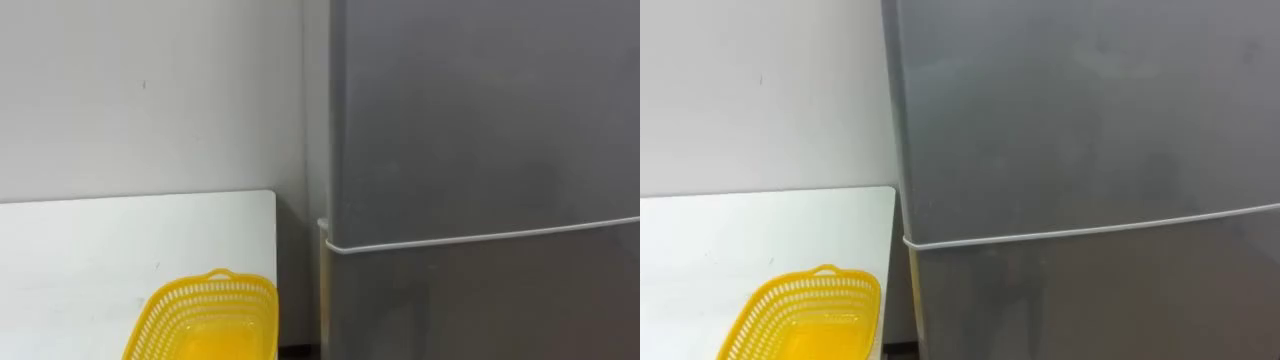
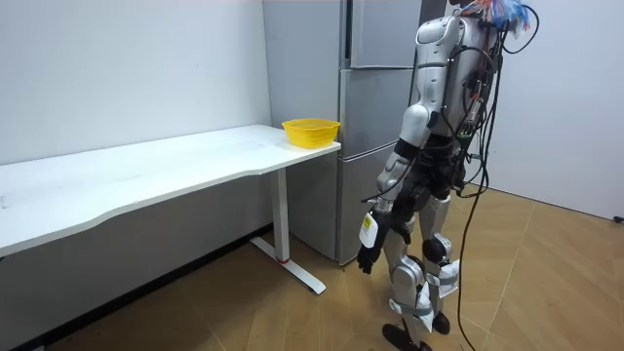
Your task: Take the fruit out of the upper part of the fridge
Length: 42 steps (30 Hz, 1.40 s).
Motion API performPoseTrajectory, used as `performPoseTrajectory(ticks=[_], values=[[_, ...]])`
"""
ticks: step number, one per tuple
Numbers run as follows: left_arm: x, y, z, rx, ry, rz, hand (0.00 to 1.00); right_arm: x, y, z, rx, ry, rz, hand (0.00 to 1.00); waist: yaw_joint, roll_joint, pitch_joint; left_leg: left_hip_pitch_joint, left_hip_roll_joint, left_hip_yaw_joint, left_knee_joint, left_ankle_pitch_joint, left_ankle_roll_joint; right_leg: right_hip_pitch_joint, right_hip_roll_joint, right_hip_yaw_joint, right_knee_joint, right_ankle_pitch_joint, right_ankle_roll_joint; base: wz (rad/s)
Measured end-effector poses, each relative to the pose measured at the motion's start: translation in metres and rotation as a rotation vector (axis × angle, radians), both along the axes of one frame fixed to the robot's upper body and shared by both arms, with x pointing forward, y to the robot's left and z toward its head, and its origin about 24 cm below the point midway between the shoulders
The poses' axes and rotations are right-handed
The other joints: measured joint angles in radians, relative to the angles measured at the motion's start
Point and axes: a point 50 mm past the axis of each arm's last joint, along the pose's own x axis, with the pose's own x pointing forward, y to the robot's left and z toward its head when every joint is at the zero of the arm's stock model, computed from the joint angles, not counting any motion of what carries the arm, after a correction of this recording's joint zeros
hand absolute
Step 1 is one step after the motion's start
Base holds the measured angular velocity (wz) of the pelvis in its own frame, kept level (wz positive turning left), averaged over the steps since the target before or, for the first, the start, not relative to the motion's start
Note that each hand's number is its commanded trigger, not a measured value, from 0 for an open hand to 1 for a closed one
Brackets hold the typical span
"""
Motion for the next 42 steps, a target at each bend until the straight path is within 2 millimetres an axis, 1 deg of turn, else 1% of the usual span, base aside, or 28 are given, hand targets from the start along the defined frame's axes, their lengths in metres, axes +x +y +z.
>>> performPoseTrajectory(ticks=[3, 5, 7, 10, 16, 22, 26, 28, 30, 32, 33, 34, 35, 36, 37, 38, 40, 42], values=[[-0.001, 0.000, 0.000, 0.000, 0.000, 0.002, 0.00, 0.001, 0.000, 0.000, -0.001, -0.002, 0.005, 0.00, -0.002, -0.004, -0.0001, 0.000, 0.000, 0.000, 0.000, 0.000, 0.000, 0.000, 0.000, -0.001, 0.000, 0.000, 0.000, 0.00], [-0.005, 0.000, 0.000, 0.003, 0.007, 0.005, 0.00, 0.001, 0.000, 0.000, -0.001, -0.003, 0.005, 0.00, -0.002, -0.004, -0.0001, 0.000, 0.000, 0.000, 0.001, 0.000, 0.000, 0.000, 0.000, -0.002, 0.000, 0.000, 0.000, 0.00], [-0.003, 0.000, 0.000, 0.012, -0.007, 0.006, 0.00, 0.001, 0.000, 0.000, -0.001, -0.004, 0.007, 0.00, -0.002, -0.004, 0.0003, 0.000, 0.000, 0.004, 0.001, 0.000, 0.000, 0.000, 0.000, -0.001, 0.000, 0.000, 0.000, 0.00], [-0.006, 0.001, 0.000, 0.015, -0.004, 0.011, 0.00, 0.001, 0.000, 0.000, -0.002, -0.007, 0.007, 0.00, -0.005, -0.004, 0.0001, 0.000, 0.000, 0.002, 0.001, 0.000, 0.000, 0.000, -0.001, -0.002, 0.000, 0.000, 0.000, 0.00], [-0.007, 0.001, 0.000, 0.026, -0.018, 0.041, 0.00, 0.000, 0.000, 0.000, -0.002, -0.007, 0.000, 0.00, -0.006, -0.004, 0.0014, 0.012, 0.000, 0.012, -0.005, 0.000, 0.000, 0.009, -0.001, -0.002, -0.001, -0.001, 0.001, 0.00], [-0.009, 0.002, 0.000, 0.029, -0.050, 0.154, 0.00, 0.000, 0.000, 0.000, -0.002, -0.005, -0.003, 0.00, -0.012, -0.007, 0.0008, 0.032, -0.001, 0.009, -0.024, 0.000, 0.000, 0.014, -0.001, -0.002, -0.001, -0.005, 0.004, 0.00], [-0.008, 0.006, 0.001, 0.055, -0.092, 0.259, 0.00, -0.001, 0.000, 0.000, -0.005, -0.003, -0.007, 0.00, -0.018, -0.013, -0.0003, 0.033, -0.002, 0.008, -0.023, 0.000, 0.000, 0.014, -0.001, -0.003, -0.001, -0.005, 0.004, 0.00], [-0.008, 0.009, 0.002, 0.067, -0.114, 0.311, 0.00, -0.003, -0.001, 0.000, -0.008, 0.002, -0.019, 0.00, -0.018, -0.012, 0.0002, 0.035, -0.002, 0.008, -0.023, 0.000, 0.000, 0.016, -0.001, -0.002, -0.001, -0.005, 0.004, 0.00], [-0.010, 0.012, 0.002, 0.081, -0.143, 0.423, 0.00, -0.004, -0.002, -0.001, -0.010, 0.007, -0.039, 0.00, -0.017, -0.008, 0.0008, 0.042, -0.002, 0.009, -0.024, 0.000, 0.000, 0.021, -0.001, -0.002, 0.000, -0.005, 0.004, -0.02], [-0.014, 0.016, 0.003, 0.107, -0.184, 0.583, 0.00, -0.007, -0.004, -0.001, -0.014, 0.025, -0.059, 0.00, -0.017, -0.005, 0.0015, 0.053, -0.001, 0.012, -0.034, 0.000, 0.000, 0.027, -0.001, 0.001, -0.001, -0.005, 0.004, -0.05], [-0.014, 0.016, 0.004, 0.115, -0.196, 0.617, 0.00, -0.007, -0.004, -0.001, -0.015, 0.028, -0.063, 0.00, -0.017, -0.004, 0.0014, 0.054, -0.002, 0.012, -0.034, 0.000, 0.000, 0.028, -0.001, 0.001, -0.001, -0.005, 0.004, 0.00], [-0.011, 0.018, 0.004, 0.124, -0.233, 0.703, 0.00, -0.008, -0.005, -0.001, -0.016, 0.030, -0.072, 0.00, -0.018, -0.005, 0.0015, 0.054, -0.002, 0.012, -0.034, 0.000, 0.000, 0.029, -0.001, 0.001, -0.001, -0.005, 0.004, 0.03], [-0.010, 0.020, 0.005, 0.138, -0.264, 0.799, 0.00, -0.009, -0.005, -0.001, -0.018, 0.032, -0.086, 0.00, -0.019, -0.004, 0.0012, 0.052, -0.002, 0.012, -0.034, 0.000, 0.000, 0.028, -0.002, -0.001, -0.001, -0.006, 0.005, 0.05], [-0.010, 0.022, 0.006, 0.155, -0.298, 0.896, 0.00, -0.010, -0.007, -0.001, -0.020, 0.032, -0.103, 0.00, -0.018, 0.001, -0.0012, 0.052, -0.002, 0.013, -0.033, 0.000, 0.000, 0.028, -0.002, -0.002, 0.000, -0.006, 0.005, 0.04], [-0.009, 0.025, 0.007, 0.166, -0.320, 0.959, 0.00, -0.010, -0.007, -0.001, -0.022, 0.031, -0.110, 0.00, -0.016, 0.001, -0.0016, 0.052, -0.002, 0.012, -0.033, 0.000, 0.000, 0.027, -0.002, -0.001, 0.001, -0.006, 0.005, 0.00], [-0.004, 0.031, 0.011, 0.185, -0.382, 1.093, 0.00, -0.010, -0.008, -0.001, -0.027, 0.027, -0.114, 0.00, -0.011, 0.002, -0.0029, 0.051, -0.001, 0.012, -0.034, 0.000, 0.000, 0.023, -0.001, 0.000, 0.003, -0.006, 0.005, 0.00], [0.006, 0.041, 0.017, 0.212, -0.485, 1.264, 0.00, -0.011, -0.009, -0.001, -0.033, 0.031, -0.121, 0.00, -0.008, 0.002, -0.0027, 0.049, -0.001, 0.012, -0.037, 0.000, 0.001, 0.013, -0.001, 0.000, 0.006, -0.005, 0.004, -0.02], [0.021, 0.051, 0.025, 0.230, -0.593, 1.384, 0.00, -0.013, -0.012, 0.000, -0.041, 0.033, -0.132, 0.00, 0.011, 0.007, -0.0044, 0.051, 0.000, 0.014, -0.038, 0.000, 0.001, 0.010, -0.001, 0.003, 0.014, -0.005, 0.004, -0.08]])
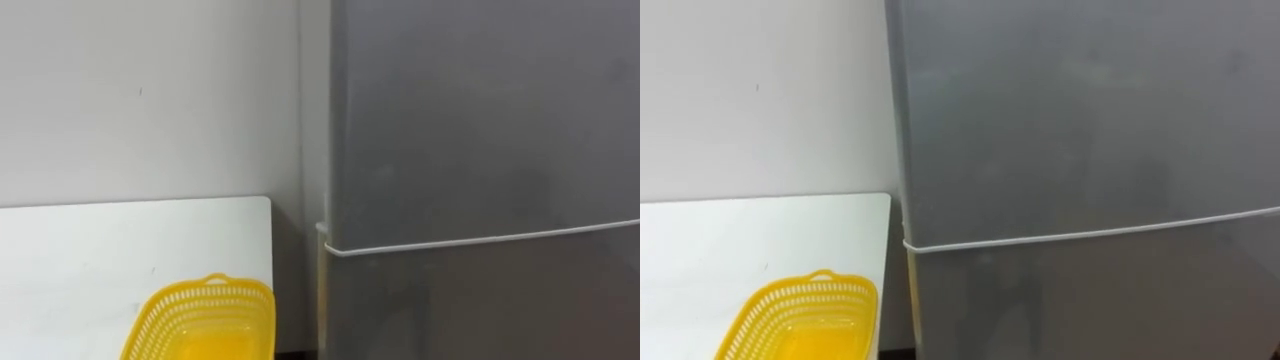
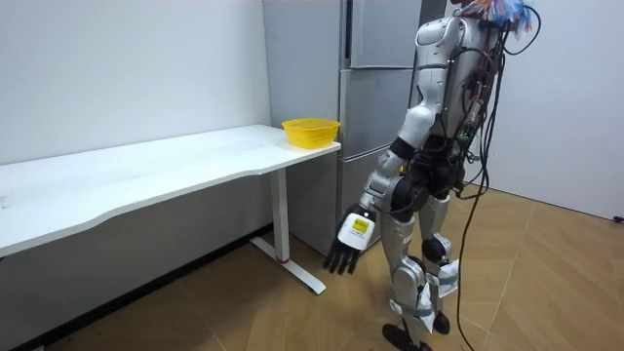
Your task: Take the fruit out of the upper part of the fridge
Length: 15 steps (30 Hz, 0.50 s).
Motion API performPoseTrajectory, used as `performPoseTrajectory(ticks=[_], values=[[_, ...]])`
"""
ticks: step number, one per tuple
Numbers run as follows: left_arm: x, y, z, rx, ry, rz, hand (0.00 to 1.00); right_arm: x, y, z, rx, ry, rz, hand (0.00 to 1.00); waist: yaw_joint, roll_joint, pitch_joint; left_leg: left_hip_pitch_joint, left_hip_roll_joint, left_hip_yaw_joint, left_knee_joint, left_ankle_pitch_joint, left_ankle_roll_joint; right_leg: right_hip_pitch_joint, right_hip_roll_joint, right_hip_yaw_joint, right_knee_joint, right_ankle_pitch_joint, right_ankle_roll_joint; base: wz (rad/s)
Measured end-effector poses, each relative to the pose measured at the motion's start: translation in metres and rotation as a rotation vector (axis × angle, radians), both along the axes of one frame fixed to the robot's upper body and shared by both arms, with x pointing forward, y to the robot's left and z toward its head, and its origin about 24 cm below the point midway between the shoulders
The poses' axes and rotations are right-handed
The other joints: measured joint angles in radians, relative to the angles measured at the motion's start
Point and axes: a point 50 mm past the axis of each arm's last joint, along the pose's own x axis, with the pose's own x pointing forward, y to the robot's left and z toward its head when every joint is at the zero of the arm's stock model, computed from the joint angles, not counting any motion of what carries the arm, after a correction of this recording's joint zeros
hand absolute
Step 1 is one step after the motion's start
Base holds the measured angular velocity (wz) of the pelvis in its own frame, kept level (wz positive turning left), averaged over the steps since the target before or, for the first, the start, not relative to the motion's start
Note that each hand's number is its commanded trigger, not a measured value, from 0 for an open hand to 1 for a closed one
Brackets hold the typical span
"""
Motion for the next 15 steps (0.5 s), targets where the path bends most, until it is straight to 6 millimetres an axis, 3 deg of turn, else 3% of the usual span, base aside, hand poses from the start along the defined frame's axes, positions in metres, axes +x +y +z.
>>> performPoseTrajectory(ticks=[6, 12, 15], values=[[0.040, 0.028, 0.038, 0.232, -0.213, 0.128, 0.00, -0.009, -0.011, 0.002, -0.103, 0.040, 0.112, 0.00, 0.030, 0.000, -0.0011, -0.001, 0.000, 0.005, -0.011, 0.000, 0.001, -0.008, 0.001, 0.000, 0.006, 0.000, 0.000, -0.03], [0.064, 0.041, 0.077, 0.439, -0.318, 0.244, 0.00, -0.022, -0.013, 0.003, -0.138, 0.063, 0.128, 0.00, 0.038, 0.009, -0.0059, -0.002, 0.001, 0.004, -0.011, 0.000, 0.001, -0.016, 0.001, -0.001, 0.007, 0.000, 0.000, -0.01], [0.085, 0.047, 0.121, 0.580, -0.489, 0.306, 0.00, -0.026, -0.014, 0.003, -0.149, 0.079, 0.162, 0.00, 0.042, 0.012, -0.0057, -0.003, 0.000, 0.006, -0.011, 0.001, 0.001, -0.018, 0.001, 0.003, 0.006, 0.000, 0.000, -0.03]])
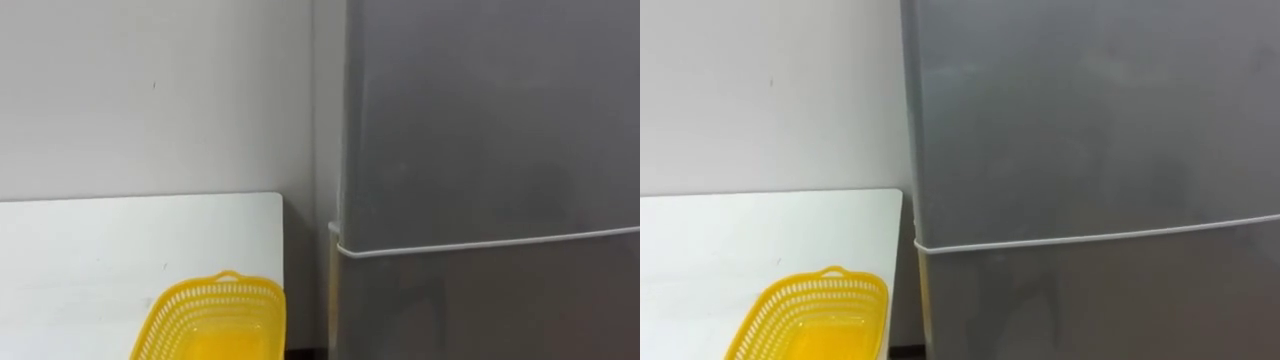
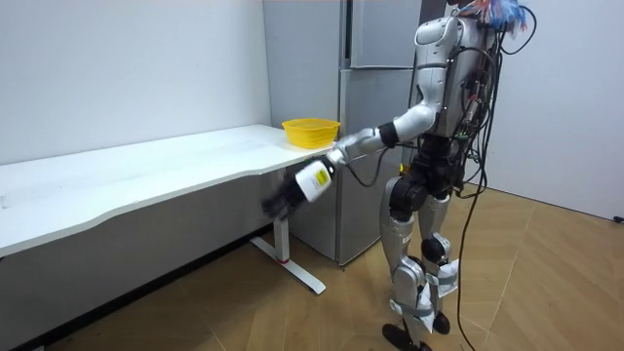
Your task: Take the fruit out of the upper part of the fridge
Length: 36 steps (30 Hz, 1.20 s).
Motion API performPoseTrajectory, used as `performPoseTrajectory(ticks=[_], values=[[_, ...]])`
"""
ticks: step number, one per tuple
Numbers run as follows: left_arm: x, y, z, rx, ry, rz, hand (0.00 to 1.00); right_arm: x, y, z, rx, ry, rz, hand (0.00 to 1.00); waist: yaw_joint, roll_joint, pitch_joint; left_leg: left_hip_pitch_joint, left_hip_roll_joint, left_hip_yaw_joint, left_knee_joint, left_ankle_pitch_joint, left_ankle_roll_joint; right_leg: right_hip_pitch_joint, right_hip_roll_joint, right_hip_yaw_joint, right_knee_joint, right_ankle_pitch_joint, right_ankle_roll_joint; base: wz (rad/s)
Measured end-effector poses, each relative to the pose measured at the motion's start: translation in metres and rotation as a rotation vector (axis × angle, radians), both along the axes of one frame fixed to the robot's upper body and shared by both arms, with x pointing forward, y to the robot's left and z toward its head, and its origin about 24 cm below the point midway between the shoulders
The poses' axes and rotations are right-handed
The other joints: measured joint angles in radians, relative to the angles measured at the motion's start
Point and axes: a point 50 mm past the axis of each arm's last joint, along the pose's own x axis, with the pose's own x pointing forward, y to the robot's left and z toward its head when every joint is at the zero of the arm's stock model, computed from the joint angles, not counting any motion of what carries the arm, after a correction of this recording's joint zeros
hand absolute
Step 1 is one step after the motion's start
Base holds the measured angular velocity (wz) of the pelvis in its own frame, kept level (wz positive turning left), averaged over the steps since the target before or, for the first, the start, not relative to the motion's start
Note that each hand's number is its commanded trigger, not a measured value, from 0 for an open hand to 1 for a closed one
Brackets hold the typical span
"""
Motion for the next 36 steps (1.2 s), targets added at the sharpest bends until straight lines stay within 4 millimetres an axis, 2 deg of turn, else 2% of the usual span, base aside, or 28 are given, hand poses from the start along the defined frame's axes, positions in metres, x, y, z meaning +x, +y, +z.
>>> performPoseTrajectory(ticks=[4, 8, 9, 11, 15, 19, 21, 22, 24, 26, 28, 33, 36], values=[[0.009, 0.004, 0.034, 0.136, -0.107, 0.032, 0.00, -0.002, 0.000, 0.000, -0.021, 0.011, 0.032, 0.00, 0.007, 0.007, 0.0019, 0.005, -0.001, 0.002, 0.000, 0.000, 0.000, 0.001, 0.002, 0.012, 0.001, 0.000, 0.000, -0.09], [0.018, -0.001, 0.086, 0.369, -0.219, 0.010, 0.00, -0.014, -0.001, -0.001, -0.050, 0.069, 0.098, 0.00, 0.006, 0.005, 0.0047, 0.019, -0.001, 0.000, -0.001, 0.000, 0.000, 0.014, 0.005, 0.012, -0.001, 0.000, 0.000, -0.01], [0.019, -0.002, 0.093, 0.401, -0.240, 0.005, 0.00, -0.015, -0.001, -0.001, -0.052, 0.075, 0.104, 0.00, 0.005, 0.006, 0.0051, 0.019, -0.001, 0.000, -0.001, 0.000, 0.000, 0.015, 0.004, 0.011, -0.001, 0.000, 0.000, 0.05], [0.023, -0.006, 0.121, 0.500, -0.329, -0.032, 0.00, -0.017, 0.002, -0.002, -0.048, 0.103, 0.137, 0.00, -0.014, 0.007, 0.0085, 0.018, -0.002, -0.010, -0.001, 0.000, 0.000, 0.018, -0.001, -0.003, -0.001, 0.000, 0.000, 0.13], [0.029, -0.015, 0.140, 0.572, -0.399, -0.125, 0.00, -0.017, 0.006, -0.003, -0.009, 0.123, 0.166, 0.00, -0.028, 0.018, 0.0117, 0.014, -0.002, -0.016, -0.003, 0.000, 0.001, 0.016, 0.000, -0.002, -0.001, 0.000, 0.000, 0.02], [0.036, -0.027, 0.160, 0.638, -0.476, -0.239, 0.00, -0.019, 0.007, -0.003, 0.025, 0.144, 0.175, 0.00, -0.043, 0.017, 0.0114, -0.004, -0.003, -0.024, -0.001, 0.000, 0.001, 0.002, 0.000, -0.002, -0.001, -0.001, -0.001, 0.04], [0.041, -0.039, 0.171, 0.671, -0.535, -0.337, 0.00, -0.022, 0.008, -0.004, 0.037, 0.155, 0.176, 0.00, -0.050, 0.012, 0.0110, -0.013, -0.003, -0.026, 0.004, 0.001, 0.002, -0.002, 0.000, -0.003, -0.001, -0.001, -0.001, 0.00], [0.043, -0.043, 0.173, 0.675, -0.547, -0.367, 0.00, -0.022, 0.008, -0.004, 0.040, 0.157, 0.176, 0.00, -0.050, 0.012, 0.0113, -0.015, -0.003, -0.028, 0.010, 0.001, 0.002, -0.002, 0.000, -0.003, -0.001, -0.001, -0.001, 0.00], [0.054, -0.056, 0.178, 0.678, -0.583, -0.487, 0.00, -0.019, 0.008, -0.004, 0.051, 0.155, 0.181, 0.00, -0.052, 0.008, 0.0189, -0.017, -0.005, -0.032, 0.020, 0.001, 0.002, -0.004, -0.003, -0.004, 0.000, -0.001, -0.001, 0.00], [0.064, -0.065, 0.181, 0.672, -0.614, -0.577, 0.00, -0.014, 0.009, -0.004, 0.062, 0.157, 0.198, 0.00, -0.058, 0.007, 0.0223, -0.022, -0.005, -0.032, 0.020, 0.001, 0.002, -0.009, -0.004, -0.005, 0.000, -0.001, -0.001, 0.00], [0.073, -0.075, 0.184, 0.663, -0.642, -0.675, 0.00, -0.009, 0.010, -0.004, 0.072, 0.156, 0.219, 0.00, -0.061, 0.004, 0.0227, -0.029, -0.005, -0.032, 0.020, 0.001, 0.002, -0.017, -0.004, -0.006, 0.001, -0.001, -0.001, -0.02], [0.088, -0.100, 0.179, 0.575, -0.672, -0.969, 0.00, -0.003, 0.009, -0.004, 0.063, 0.177, 0.261, 0.00, -0.098, 0.007, 0.0178, -0.033, -0.005, -0.027, 0.020, 0.001, 0.002, -0.018, -0.005, -0.004, 0.001, 0.000, 0.000, 0.00], [0.092, -0.109, 0.177, 0.543, -0.678, -1.089, 0.00, -0.002, 0.008, -0.004, 0.061, 0.179, 0.260, 0.00, -0.101, 0.015, 0.0129, -0.032, -0.005, -0.026, 0.020, 0.001, 0.002, -0.019, -0.005, -0.002, 0.001, 0.000, 0.000, -0.08]])
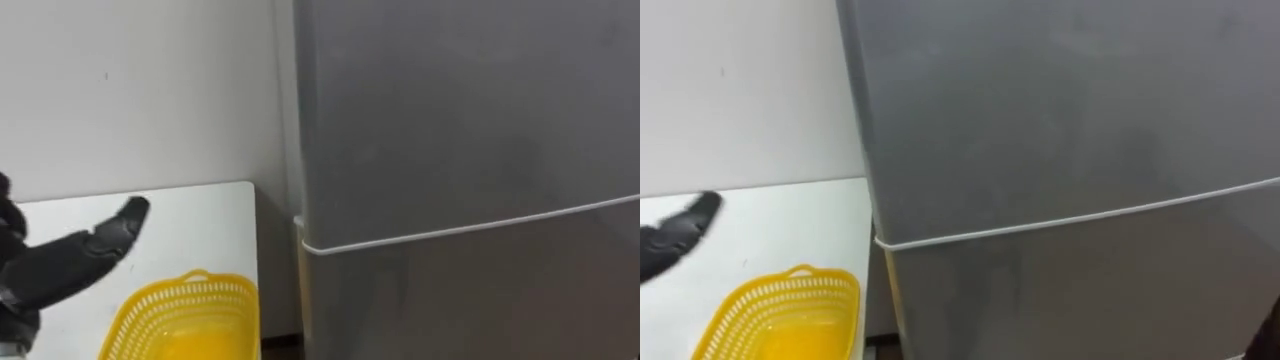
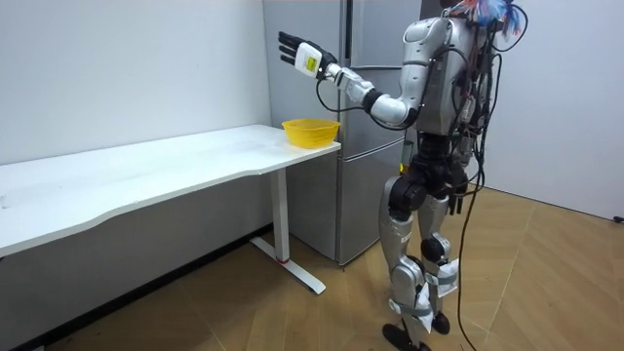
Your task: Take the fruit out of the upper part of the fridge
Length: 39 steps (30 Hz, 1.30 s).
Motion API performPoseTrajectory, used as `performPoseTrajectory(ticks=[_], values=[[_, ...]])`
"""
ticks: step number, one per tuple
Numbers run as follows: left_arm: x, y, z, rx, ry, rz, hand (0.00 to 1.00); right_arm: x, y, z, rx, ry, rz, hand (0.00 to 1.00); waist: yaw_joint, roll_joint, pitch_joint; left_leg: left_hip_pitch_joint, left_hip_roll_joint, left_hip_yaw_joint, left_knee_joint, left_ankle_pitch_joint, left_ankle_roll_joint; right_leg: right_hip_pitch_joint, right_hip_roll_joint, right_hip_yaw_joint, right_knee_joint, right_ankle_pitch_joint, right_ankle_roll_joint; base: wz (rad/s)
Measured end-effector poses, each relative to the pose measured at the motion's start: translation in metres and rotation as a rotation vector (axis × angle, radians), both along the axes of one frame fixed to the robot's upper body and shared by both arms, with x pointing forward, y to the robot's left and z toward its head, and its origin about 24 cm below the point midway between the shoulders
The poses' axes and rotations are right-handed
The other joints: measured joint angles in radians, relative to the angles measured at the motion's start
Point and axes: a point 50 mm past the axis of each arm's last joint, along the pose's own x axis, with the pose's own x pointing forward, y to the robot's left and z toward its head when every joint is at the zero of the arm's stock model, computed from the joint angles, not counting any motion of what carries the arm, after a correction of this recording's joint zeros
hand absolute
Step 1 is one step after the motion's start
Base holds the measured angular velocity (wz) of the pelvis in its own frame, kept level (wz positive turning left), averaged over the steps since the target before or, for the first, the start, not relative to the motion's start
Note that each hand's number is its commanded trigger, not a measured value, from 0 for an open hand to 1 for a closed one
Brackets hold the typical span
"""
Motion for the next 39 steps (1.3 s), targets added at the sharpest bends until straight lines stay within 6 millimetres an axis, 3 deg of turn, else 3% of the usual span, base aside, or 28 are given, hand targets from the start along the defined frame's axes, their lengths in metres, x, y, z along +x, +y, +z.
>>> performPoseTrajectory(ticks=[6, 11, 20, 29, 39], values=[[0.009, -0.015, 0.008, 0.081, 0.003, -0.231, 0.00, 0.001, -0.004, 0.001, -0.006, 0.006, -0.004, 0.00, -0.023, 0.014, -0.0026, -0.004, 0.001, 0.000, 0.000, 0.000, 0.000, -0.003, 0.001, 0.001, -0.001, 0.000, 0.000, -0.01], [0.014, -0.022, 0.018, 0.134, -0.026, -0.406, 0.00, -0.004, -0.008, 0.002, -0.015, 0.029, -0.017, 0.00, -0.024, 0.031, -0.0121, -0.005, 0.002, 0.004, -0.001, 0.000, 0.000, -0.011, 0.001, 0.003, 0.005, 0.000, 0.000, -0.03], [0.012, -0.027, 0.023, 0.210, -0.020, -0.611, 0.00, -0.005, -0.010, 0.002, 0.023, 0.054, -0.015, 0.00, -0.025, 0.047, 0.0050, -0.004, 0.003, 0.005, 0.000, 0.000, 0.000, -0.018, 0.000, 0.003, 0.012, -0.002, -0.001, -0.01], [0.009, -0.038, 0.045, 0.315, -0.116, -0.763, 0.00, -0.010, -0.021, 0.005, -0.011, 0.082, -0.014, 0.00, -0.024, 0.061, -0.0033, -0.017, 0.002, 0.001, 0.008, 0.000, 0.000, -0.018, 0.000, 0.003, 0.014, -0.002, -0.001, 0.00], [0.006, -0.039, 0.047, 0.320, -0.123, -0.870, 0.00, -0.011, -0.022, 0.005, -0.023, 0.083, -0.018, 0.00, -0.017, 0.064, -0.0015, -0.015, 0.003, 0.007, 0.006, 0.000, 0.000, -0.018, 0.003, 0.030, 0.014, -0.002, -0.001, 0.00]])
